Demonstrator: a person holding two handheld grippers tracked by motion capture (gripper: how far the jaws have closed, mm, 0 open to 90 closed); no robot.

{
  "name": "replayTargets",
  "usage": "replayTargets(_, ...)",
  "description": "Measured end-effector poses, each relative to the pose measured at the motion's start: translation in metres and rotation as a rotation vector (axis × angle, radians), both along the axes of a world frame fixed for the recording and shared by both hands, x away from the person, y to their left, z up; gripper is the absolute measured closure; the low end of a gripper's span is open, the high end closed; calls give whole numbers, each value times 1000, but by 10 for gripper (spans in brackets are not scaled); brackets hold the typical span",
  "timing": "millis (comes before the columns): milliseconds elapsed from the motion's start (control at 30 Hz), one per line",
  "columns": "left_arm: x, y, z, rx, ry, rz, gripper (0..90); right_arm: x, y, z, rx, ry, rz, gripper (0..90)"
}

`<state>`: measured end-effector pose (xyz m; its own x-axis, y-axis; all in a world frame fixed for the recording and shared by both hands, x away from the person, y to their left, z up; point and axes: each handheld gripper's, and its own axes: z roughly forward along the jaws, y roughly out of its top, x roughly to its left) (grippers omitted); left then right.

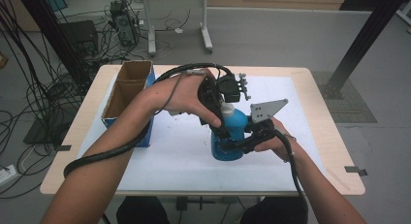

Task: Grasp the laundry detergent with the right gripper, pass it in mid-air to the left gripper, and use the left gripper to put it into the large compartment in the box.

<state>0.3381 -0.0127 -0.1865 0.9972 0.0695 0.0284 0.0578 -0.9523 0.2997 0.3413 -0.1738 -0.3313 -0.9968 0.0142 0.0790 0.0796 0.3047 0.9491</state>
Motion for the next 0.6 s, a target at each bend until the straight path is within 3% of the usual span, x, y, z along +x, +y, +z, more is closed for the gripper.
replayTargets(600,2,2,0,-6,3,4,85,1,-1,0,-1,3,1,442)
